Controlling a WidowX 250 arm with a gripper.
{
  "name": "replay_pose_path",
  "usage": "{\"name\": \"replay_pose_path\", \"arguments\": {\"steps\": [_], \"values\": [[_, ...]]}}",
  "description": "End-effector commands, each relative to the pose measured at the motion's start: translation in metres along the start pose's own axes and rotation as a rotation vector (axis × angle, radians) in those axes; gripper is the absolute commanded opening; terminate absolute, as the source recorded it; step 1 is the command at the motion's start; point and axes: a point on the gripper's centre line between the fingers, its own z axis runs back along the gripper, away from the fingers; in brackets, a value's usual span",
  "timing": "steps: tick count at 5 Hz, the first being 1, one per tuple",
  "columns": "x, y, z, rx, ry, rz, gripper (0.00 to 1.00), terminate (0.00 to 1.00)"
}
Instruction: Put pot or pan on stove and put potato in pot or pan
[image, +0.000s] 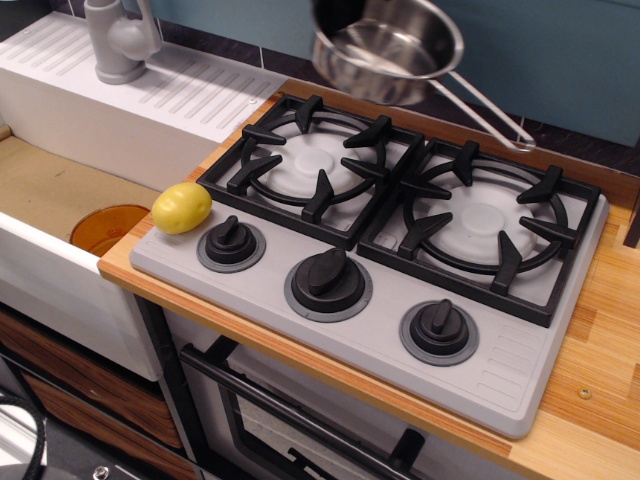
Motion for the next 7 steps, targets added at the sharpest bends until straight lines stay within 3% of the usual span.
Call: {"name": "replay_pose_path", "arguments": {"steps": [1, 3, 5, 6, 7], "values": [[0.005, 0.047, 0.007, 0.032, -0.08, -0.071, 0.0, 0.0], [-0.001, 0.056, -0.008, 0.029, -0.092, -0.076, 0.0, 0.0], [-0.007, 0.035, -0.024, 0.021, -0.129, -0.051, 0.0, 0.0], [-0.006, 0.028, -0.024, 0.01, -0.13, -0.036, 1.0, 0.0], [-0.008, 0.02, -0.019, 0.006, -0.125, -0.024, 1.0, 0.0]]}}
